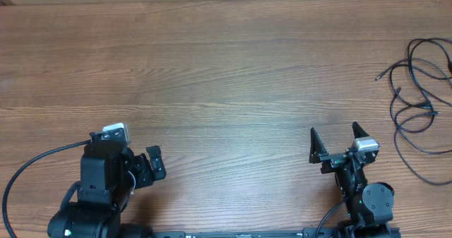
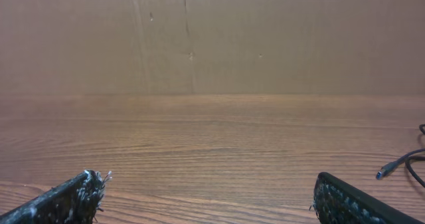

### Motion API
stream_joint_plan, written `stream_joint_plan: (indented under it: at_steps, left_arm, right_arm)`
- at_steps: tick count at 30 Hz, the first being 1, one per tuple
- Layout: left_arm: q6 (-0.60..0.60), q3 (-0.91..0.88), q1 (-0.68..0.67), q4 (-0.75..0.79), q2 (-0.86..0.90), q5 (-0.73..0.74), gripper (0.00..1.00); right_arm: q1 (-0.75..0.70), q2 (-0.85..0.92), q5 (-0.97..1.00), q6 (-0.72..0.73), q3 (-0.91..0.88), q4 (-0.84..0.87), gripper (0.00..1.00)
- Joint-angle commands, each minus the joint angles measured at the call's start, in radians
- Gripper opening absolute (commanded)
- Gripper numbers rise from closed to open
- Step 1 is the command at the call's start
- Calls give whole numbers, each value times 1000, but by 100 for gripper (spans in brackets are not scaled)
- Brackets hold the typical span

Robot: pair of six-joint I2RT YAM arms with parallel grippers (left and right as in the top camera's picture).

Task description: Untangle cables

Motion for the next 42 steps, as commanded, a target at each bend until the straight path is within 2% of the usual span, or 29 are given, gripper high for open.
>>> stream_joint_plan:
  at_steps: [1,8,13,26,30,35,39,42]
  left_arm:
    - [-14,-3,-7,0,-5,4,100]
    - [-13,-19,-6,12,-73,-40,100]
    - [43,-149,-6,165,-196,-51,100]
    - [131,-653,-6,743,-586,11,99]
    - [191,-756,2,924,-650,56,100]
    - [310,-862,7,1189,-648,87,100]
    - [373,-871,7,1159,-648,123,100]
    - [368,-871,7,1047,-648,124,99]
  right_arm:
    - [-3,-10,-8,-8,-11,6,100]
    - [-3,-10,-8,-8,-11,6,100]
    - [-3,-10,-8,-8,-11,6,100]
    - [-3,-10,-9,-8,-11,6,100]
    - [-3,-10,-8,-8,-11,6,100]
    - [-3,-10,-9,-8,-11,6,100]
    - [-3,-10,-8,-8,-11,5,100]
    - [-3,-10,-9,-8,-11,5,100]
